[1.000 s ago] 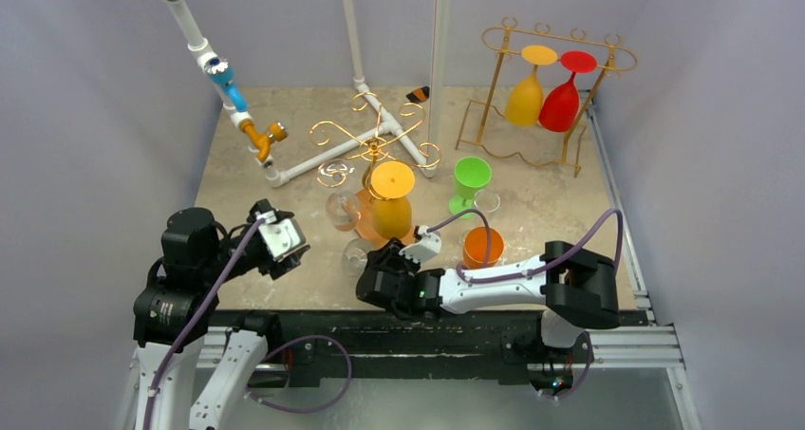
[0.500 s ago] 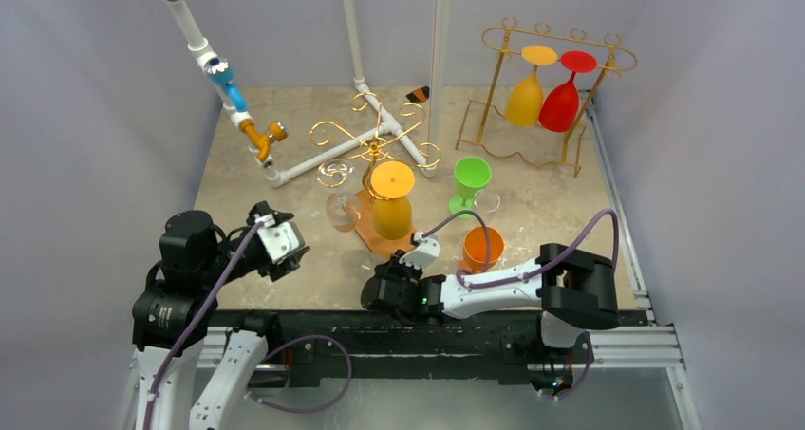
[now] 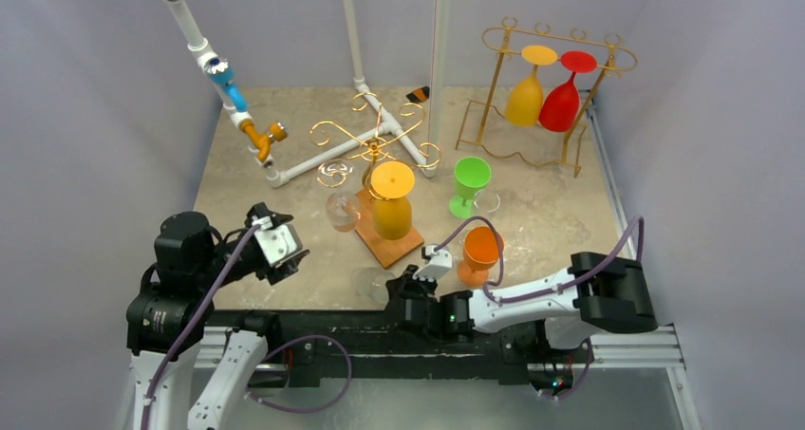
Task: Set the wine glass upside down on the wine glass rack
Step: Pick up the wine glass at the center of the board, then turn the wine glass upside down at the wine rack.
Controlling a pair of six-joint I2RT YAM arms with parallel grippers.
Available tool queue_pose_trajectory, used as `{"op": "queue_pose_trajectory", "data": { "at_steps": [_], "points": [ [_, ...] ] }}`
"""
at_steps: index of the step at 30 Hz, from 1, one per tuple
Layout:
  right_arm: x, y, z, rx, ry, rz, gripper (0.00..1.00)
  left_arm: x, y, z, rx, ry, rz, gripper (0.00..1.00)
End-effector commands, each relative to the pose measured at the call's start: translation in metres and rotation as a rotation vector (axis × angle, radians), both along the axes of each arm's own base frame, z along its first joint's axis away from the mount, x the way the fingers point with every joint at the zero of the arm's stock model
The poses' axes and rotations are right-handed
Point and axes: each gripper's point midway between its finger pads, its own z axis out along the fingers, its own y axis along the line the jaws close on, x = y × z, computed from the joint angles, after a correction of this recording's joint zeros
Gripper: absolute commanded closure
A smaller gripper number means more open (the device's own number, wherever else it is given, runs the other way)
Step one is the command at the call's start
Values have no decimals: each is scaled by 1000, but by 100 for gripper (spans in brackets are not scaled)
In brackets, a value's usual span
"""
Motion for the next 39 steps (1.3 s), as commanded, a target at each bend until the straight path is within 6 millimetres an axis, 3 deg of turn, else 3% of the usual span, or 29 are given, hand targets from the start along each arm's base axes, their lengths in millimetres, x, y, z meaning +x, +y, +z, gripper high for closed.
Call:
{"op": "queue_pose_trajectory", "data": {
  "at_steps": [1, 8, 12, 18, 22, 24, 31, 36, 39],
  "points": [
    [-13, 5, 45, 86, -98, 35, 100, -7, -5, 13, -25, -10, -31, 32],
    [-32, -7, 84, 121, -175, 96, 100, -11, -5, 30, -43, -27, -26, 29],
    [-43, -17, 120, 138, -254, 119, 100, -13, -11, 49, -100, -1, -31, 29],
    [-49, -42, 216, 150, -423, 101, 100, -20, -29, 93, -264, 31, -71, 29],
    [-49, -52, 282, 191, -526, 131, 100, -35, -43, 116, -326, 52, -180, 31],
    [-48, -53, 307, 203, -572, 144, 100, -42, -48, 120, -333, 65, -232, 33],
    [-47, -50, 364, 174, -751, 129, 100, -54, -53, 117, -319, 93, -308, 32],
    [-50, -43, 390, 156, -847, 130, 100, -50, -54, 115, -307, 98, -315, 21],
    [-54, -39, 404, 185, -883, 149, 100, -44, -56, 111, -308, 116, -326, 19]
  ]
}}
